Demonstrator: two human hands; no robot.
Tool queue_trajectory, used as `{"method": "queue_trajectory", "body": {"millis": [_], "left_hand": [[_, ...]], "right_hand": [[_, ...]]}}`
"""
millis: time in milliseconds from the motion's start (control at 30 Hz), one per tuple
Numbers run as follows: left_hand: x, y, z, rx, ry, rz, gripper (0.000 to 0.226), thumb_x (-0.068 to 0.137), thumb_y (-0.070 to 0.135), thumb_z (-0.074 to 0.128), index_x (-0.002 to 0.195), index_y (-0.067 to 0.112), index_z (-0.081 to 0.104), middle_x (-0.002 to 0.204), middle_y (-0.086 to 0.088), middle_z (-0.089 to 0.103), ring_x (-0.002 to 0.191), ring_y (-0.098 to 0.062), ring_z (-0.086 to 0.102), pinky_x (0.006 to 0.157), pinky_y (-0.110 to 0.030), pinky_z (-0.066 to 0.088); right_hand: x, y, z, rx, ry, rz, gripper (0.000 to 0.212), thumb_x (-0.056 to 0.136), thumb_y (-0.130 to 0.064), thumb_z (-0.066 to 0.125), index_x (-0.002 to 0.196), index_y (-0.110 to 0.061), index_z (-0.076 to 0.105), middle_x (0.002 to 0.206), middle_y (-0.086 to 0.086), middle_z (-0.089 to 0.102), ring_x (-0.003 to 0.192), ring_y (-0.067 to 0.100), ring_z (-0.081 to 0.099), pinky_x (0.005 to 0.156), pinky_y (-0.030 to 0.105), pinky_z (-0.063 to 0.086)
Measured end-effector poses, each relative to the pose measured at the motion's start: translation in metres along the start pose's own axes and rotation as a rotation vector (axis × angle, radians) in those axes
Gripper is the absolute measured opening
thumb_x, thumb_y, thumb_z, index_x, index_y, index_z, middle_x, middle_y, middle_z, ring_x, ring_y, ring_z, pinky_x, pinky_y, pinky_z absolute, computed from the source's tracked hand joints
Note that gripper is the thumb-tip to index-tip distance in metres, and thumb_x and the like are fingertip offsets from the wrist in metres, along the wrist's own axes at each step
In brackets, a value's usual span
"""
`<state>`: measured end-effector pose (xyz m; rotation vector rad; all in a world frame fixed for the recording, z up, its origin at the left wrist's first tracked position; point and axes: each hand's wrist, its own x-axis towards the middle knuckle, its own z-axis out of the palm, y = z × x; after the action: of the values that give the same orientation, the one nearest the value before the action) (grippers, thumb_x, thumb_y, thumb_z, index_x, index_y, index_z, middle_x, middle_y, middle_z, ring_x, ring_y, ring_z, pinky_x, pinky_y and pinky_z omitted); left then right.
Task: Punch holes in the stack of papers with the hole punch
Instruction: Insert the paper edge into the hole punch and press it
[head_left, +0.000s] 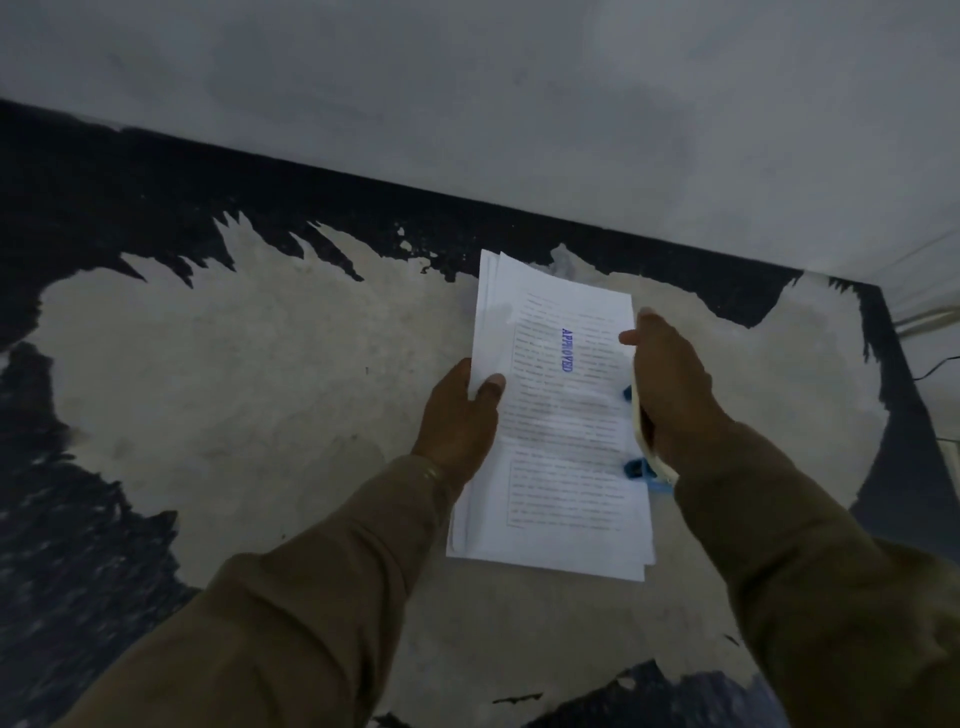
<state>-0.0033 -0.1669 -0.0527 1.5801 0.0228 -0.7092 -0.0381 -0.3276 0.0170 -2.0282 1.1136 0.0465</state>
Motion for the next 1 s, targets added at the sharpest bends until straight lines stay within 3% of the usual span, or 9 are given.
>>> {"method": "queue_trajectory", "body": {"millis": [67,200,267,400,467,633,767,867,1000], "left_hand": [[0.0006,0.0006,0.0024,0.016,-0.021,0.001,0.033,0.100,0.025,0.045,0.130,0.015,0.055,0.122,-0.001,0.063,0.107,-0.016,0.060,0.085,-0.024,0.048],[0.0023,-0.0001,0.0035,0.027,-0.009,-0.020,0.033,0.101,0.024,0.044,0.131,0.014,0.053,0.126,-0.006,0.062,0.108,-0.018,0.059,0.088,-0.028,0.047],[0.0031,-0.0007,0.0031,0.031,-0.008,-0.023,0.033,0.101,0.025,0.044,0.130,0.015,0.053,0.124,-0.004,0.062,0.103,-0.015,0.060,0.080,-0.023,0.049],[0.0034,-0.0002,0.0041,0.039,0.005,-0.034,0.027,0.101,0.025,0.044,0.125,0.019,0.056,0.110,0.003,0.061,0.083,0.003,0.056,0.050,-0.004,0.045],[0.0035,0.0007,0.0042,0.043,0.013,-0.037,0.028,0.101,0.024,0.044,0.125,0.018,0.056,0.109,0.003,0.061,0.082,0.002,0.056,0.048,-0.002,0.043],[0.0033,0.0000,0.0029,0.066,0.031,-0.042,0.031,0.100,0.022,0.044,0.129,0.015,0.055,0.110,0.001,0.061,0.082,-0.001,0.056,0.058,-0.006,0.041],[0.0055,-0.0028,0.0045,0.086,0.080,-0.027,0.032,0.099,0.021,0.047,0.129,0.015,0.057,0.113,-0.002,0.061,0.096,-0.018,0.058,0.078,-0.023,0.044],[0.0054,-0.0039,0.0067,0.086,0.066,-0.039,0.032,0.099,0.024,0.047,0.128,0.017,0.057,0.118,-0.005,0.063,0.101,-0.022,0.061,0.084,-0.030,0.048],[0.0038,-0.0028,0.0069,0.119,0.069,-0.057,0.035,0.099,0.027,0.046,0.131,0.017,0.056,0.126,-0.010,0.063,0.112,-0.028,0.060,0.099,-0.047,0.048]], "right_hand": [[0.0045,-0.0002,0.0024,-0.002,-0.005,0.044,0.072,0.087,-0.050,0.014,0.138,-0.006,0.040,0.146,0.023,0.040,0.135,0.042,0.034,0.111,0.061,0.024],[0.0069,0.0032,0.0046,0.026,0.003,0.065,0.078,0.082,-0.054,0.017,0.140,-0.007,0.038,0.148,0.022,0.037,0.137,0.042,0.031,0.112,0.060,0.023],[0.0065,0.0013,0.0057,0.003,-0.004,0.062,0.076,0.082,-0.051,0.018,0.140,-0.007,0.039,0.148,0.022,0.037,0.137,0.042,0.031,0.112,0.060,0.023],[0.0082,0.0026,0.0064,-0.029,-0.021,0.074,0.059,0.093,-0.036,0.020,0.139,-0.004,0.040,0.146,0.024,0.039,0.135,0.043,0.033,0.111,0.059,0.025],[0.0099,0.0047,0.0058,-0.034,-0.022,0.080,0.053,0.096,-0.030,0.022,0.137,-0.003,0.041,0.145,0.025,0.039,0.134,0.044,0.034,0.110,0.060,0.027],[0.0073,0.0016,0.0075,-0.069,-0.028,0.107,0.052,0.095,-0.026,0.024,0.137,0.000,0.040,0.145,0.027,0.037,0.134,0.046,0.033,0.110,0.060,0.028],[0.0061,0.0016,0.0057,-0.210,0.008,0.093,0.043,0.098,-0.015,0.023,0.134,0.000,0.043,0.141,0.028,0.039,0.130,0.047,0.034,0.106,0.056,0.030],[0.0094,0.0031,0.0056,-0.263,0.073,0.087,0.038,0.097,-0.011,0.026,0.124,0.000,0.050,0.133,0.029,0.047,0.123,0.048,0.041,0.099,0.054,0.035],[0.0080,0.0043,0.0063,-0.200,0.095,0.096,0.037,0.098,-0.020,0.027,0.120,-0.005,0.052,0.127,0.023,0.050,0.117,0.044,0.045,0.101,0.050,0.035]]}}
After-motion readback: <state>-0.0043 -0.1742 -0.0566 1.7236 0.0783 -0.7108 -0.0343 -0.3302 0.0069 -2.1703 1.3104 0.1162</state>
